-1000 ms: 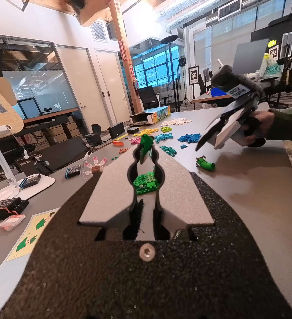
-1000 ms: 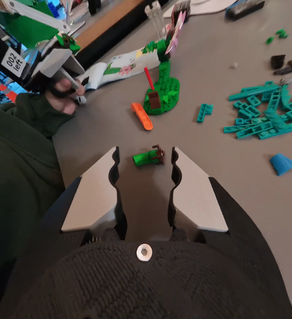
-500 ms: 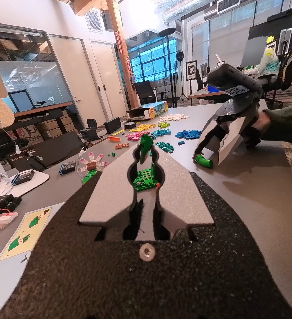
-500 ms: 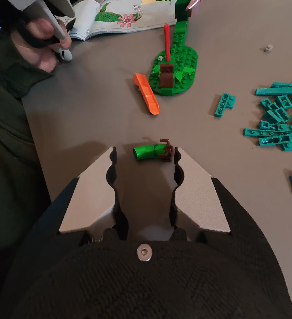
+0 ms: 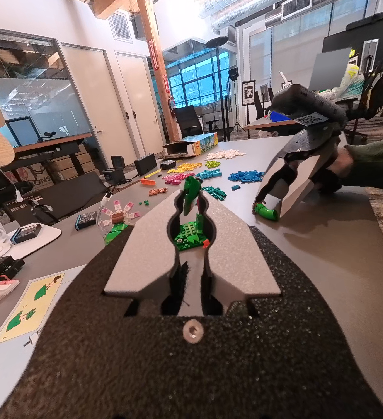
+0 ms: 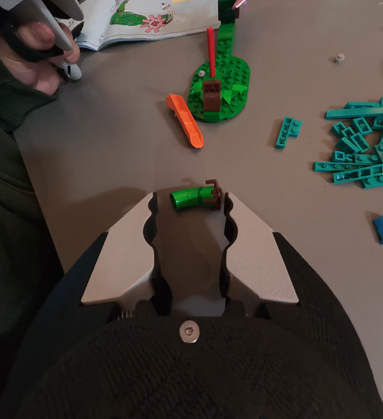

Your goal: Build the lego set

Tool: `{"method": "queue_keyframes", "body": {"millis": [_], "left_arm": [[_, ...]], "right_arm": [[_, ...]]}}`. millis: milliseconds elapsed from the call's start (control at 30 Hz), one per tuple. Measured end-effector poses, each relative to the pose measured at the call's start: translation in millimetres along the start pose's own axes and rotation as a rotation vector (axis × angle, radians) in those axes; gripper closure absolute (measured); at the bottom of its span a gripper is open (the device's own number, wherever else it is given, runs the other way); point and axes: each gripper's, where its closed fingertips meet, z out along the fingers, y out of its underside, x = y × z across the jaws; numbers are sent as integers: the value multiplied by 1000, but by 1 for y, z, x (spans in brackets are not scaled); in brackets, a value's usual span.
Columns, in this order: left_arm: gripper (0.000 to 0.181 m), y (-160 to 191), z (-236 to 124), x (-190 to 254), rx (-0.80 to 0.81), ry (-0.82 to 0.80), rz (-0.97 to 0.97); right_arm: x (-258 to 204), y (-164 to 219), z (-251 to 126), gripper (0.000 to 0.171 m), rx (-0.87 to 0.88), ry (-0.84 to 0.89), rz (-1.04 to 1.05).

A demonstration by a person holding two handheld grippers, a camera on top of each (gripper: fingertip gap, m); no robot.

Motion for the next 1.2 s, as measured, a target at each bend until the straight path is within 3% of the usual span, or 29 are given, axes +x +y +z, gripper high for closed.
{"method": "queue_keyframes", "body": {"millis": [400, 733, 1000, 1200], "left_arm": [[171, 3, 2, 5, -25, 31, -20], [171, 26, 26, 31, -224, 168, -283], [171, 37, 31, 43, -319, 227, -364], [171, 28, 32, 42, -268, 224, -364]], "right_arm": [[-3, -7, 4, 127, 14, 60, -61], [-39, -84, 15, 128, 191, 206, -427], [-46, -88, 30, 128, 126, 346, -685], [-44, -88, 31, 128, 110, 422, -733]]}}
